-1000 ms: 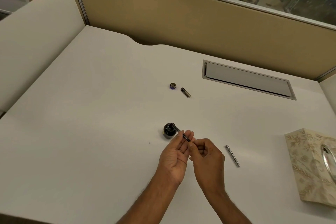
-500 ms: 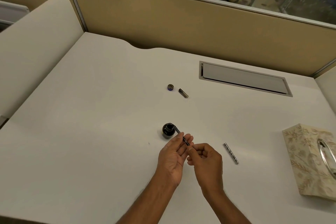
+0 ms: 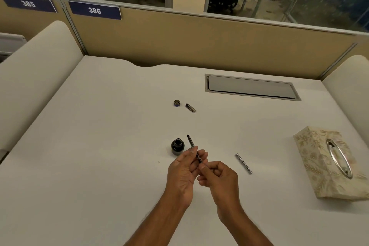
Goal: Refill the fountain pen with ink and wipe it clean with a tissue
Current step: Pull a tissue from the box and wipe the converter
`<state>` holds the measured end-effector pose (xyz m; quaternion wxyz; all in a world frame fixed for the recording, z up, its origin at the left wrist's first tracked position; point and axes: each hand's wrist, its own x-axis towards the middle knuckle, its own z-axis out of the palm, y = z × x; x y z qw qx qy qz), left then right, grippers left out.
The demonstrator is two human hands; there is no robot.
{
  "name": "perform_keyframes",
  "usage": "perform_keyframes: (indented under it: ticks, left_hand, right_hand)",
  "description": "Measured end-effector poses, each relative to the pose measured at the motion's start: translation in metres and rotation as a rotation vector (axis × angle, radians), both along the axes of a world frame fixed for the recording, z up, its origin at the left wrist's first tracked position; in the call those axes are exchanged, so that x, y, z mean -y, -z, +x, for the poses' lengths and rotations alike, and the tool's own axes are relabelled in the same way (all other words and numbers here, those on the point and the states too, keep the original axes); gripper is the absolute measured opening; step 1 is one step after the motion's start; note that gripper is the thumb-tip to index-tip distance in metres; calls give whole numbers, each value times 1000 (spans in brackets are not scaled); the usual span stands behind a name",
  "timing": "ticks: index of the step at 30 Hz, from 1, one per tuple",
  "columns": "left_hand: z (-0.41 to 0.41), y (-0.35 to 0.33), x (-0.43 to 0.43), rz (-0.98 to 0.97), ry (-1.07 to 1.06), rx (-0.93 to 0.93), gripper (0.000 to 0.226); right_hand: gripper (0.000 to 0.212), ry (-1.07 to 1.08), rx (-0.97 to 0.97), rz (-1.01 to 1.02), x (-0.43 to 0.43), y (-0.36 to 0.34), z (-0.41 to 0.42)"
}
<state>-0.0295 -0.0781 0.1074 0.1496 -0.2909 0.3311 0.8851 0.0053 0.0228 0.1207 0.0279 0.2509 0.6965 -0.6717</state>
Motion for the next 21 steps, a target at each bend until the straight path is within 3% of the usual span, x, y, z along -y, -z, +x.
perform_keyframes:
  ticks: [14,21]
  left_hand:
    - [22,-26,-9,-58,155,-113,27]
    - [33,-39,-37,-142,223,-216,14]
  right_hand:
    - [8,82,-61,-43,-9,-25,35]
    - [3,38,-107,42,-45,-29,47]
